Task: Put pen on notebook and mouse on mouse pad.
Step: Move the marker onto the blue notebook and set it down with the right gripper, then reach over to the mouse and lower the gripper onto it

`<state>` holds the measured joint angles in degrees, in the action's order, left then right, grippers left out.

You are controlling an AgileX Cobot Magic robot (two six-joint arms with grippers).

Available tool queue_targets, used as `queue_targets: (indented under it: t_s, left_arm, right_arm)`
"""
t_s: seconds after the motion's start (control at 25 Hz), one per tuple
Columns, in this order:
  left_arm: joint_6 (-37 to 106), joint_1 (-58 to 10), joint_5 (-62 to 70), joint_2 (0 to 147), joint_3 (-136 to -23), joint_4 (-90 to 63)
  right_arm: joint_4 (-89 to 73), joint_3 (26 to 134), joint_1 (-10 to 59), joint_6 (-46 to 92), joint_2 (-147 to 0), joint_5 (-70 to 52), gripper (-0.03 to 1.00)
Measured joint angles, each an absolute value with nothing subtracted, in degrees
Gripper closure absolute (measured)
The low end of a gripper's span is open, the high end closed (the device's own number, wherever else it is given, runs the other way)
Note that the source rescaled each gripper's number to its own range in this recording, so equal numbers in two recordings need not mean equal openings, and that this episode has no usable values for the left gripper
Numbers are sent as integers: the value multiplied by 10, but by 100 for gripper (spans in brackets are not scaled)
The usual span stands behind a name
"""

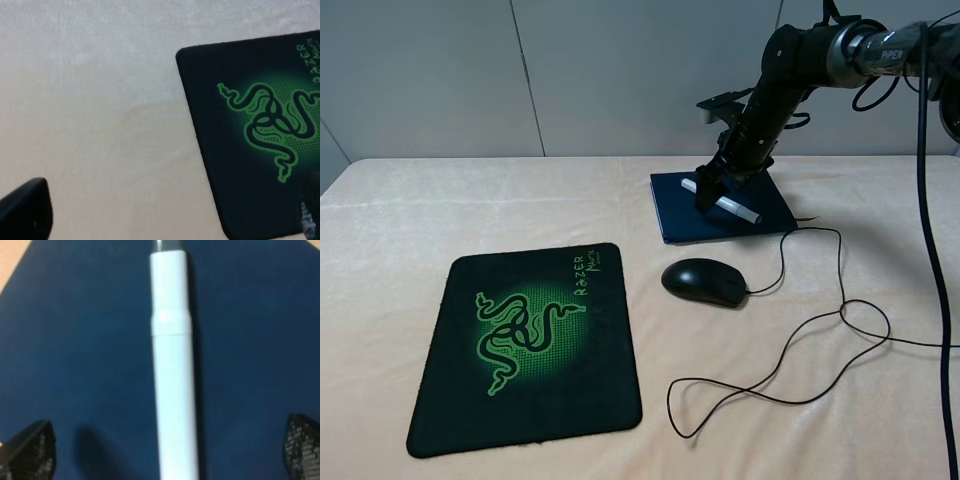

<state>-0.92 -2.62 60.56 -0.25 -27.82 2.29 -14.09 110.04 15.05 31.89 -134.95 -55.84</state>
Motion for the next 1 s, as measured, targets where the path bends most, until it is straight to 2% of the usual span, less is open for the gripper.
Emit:
queue_targets:
  t_s: [0.24, 0.56, 1.0]
  left_arm:
    - [-9, -26, 606, -3, -278, 23]
    - [-9, -26, 606, -3, -278, 23]
    - [-9, -26, 606, -3, -278, 23]
  right_arm:
    - [-141, 1100, 150, 318, -1338, -575, -3]
    - [-141, 1100, 150, 318, -1241, -592, -3]
    - [-150, 1098, 153, 313, -1190, -692, -3]
